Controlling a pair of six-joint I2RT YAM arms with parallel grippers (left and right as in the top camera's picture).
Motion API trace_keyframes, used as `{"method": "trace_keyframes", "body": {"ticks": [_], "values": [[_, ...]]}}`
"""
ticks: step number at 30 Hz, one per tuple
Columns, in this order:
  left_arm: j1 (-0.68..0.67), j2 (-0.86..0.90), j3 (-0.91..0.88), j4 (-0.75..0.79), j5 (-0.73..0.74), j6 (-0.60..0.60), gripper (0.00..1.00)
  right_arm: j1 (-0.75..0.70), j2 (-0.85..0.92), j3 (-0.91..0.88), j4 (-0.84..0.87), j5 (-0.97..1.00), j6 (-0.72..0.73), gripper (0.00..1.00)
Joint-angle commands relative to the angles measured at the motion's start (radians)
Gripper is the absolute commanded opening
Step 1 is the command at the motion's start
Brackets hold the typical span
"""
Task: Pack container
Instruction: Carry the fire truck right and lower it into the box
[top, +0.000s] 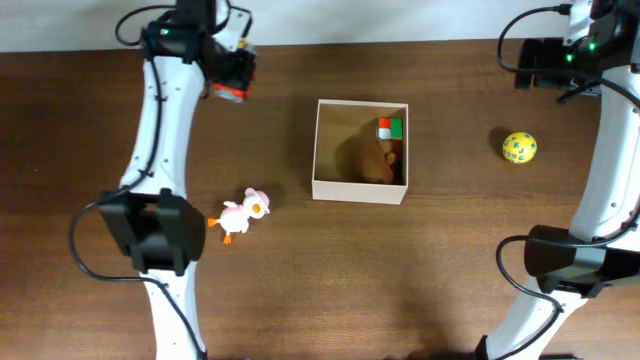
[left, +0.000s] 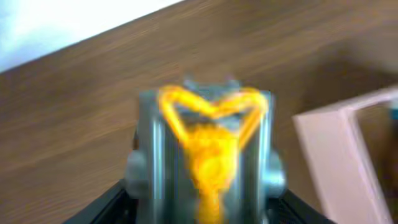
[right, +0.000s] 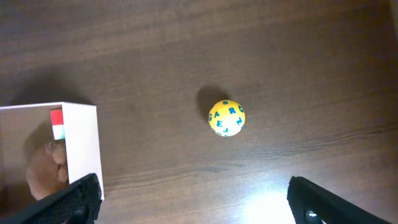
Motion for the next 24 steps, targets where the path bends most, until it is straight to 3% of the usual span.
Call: {"method": "trace_keyframes", "body": {"ticks": [1,14,20,24], "values": [[-0.069,-0.014,0.056,-0.039,0.034,-0.053,0.4,-0.003,0.002,0.006,0.001,0.009,0.008,0.99],[-0.281,-0.014,0.06,-0.127,0.058,-0.193,0.41,-0.003,0.002,0.006,0.001,0.009,0.008,0.99],[-0.335,-0.014,0.06,-0.127,0.063,-0.201,0.41,-0.003,0.002,0.006,0.001,0.009,0.008,0.99],[-0.358,-0.013,0.059,-0.127,0.063,-0.278,0.41,-0.003,0.002,0.006,0.001,0.009,0.008,0.99]]}}
